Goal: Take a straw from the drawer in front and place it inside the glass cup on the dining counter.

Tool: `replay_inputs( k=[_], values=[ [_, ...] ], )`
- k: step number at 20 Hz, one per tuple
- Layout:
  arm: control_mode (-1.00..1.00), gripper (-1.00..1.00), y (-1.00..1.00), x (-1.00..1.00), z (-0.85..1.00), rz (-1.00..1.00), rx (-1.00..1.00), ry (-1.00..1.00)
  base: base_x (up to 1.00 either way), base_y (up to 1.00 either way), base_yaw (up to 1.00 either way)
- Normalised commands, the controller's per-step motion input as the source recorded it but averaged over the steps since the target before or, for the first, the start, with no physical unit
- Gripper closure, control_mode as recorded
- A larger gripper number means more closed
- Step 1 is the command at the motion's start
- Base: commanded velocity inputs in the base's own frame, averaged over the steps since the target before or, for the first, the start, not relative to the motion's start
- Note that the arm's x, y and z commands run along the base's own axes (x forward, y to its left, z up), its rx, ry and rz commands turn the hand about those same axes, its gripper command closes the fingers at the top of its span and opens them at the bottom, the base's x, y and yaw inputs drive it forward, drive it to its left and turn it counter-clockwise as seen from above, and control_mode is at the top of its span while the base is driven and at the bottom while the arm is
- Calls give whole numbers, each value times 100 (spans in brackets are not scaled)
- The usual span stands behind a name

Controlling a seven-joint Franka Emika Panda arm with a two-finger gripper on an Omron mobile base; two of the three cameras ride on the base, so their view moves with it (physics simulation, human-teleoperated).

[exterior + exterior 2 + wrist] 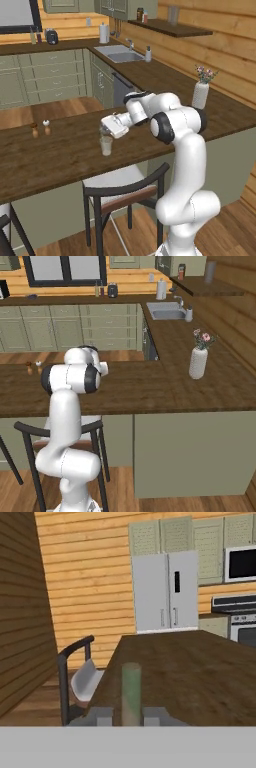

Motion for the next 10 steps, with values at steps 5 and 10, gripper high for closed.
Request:
replay_inputs(
  k=[5,10],
  values=[
    [-100,-100,-29,0,1,0,0,-9,0,0,0],
    [-100,-100,-32,-3,33,0,0,-7,0,0,0]
  ],
)
